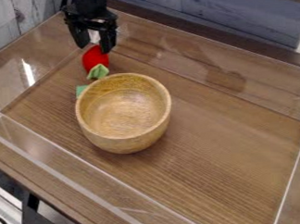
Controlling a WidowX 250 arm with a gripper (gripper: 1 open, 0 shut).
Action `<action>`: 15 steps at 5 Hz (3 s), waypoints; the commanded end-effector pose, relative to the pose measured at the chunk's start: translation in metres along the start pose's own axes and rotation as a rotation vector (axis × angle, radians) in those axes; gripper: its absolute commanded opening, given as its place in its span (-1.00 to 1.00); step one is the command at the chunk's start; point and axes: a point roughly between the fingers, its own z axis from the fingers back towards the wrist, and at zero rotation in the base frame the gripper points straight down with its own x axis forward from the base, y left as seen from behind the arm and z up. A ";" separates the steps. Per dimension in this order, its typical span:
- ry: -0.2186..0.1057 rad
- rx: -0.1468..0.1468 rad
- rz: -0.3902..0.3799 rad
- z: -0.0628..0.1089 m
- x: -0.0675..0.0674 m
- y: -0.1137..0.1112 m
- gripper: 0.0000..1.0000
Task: Move the red object to the right side of the table
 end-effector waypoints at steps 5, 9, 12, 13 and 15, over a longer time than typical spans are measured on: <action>-0.005 0.013 -0.079 -0.005 0.004 0.024 1.00; 0.000 0.016 -0.051 -0.003 0.030 0.003 1.00; 0.028 0.012 -0.031 0.002 0.013 0.003 1.00; 0.031 0.017 0.027 0.006 0.010 0.006 1.00; 0.048 0.018 0.027 0.026 0.007 0.006 1.00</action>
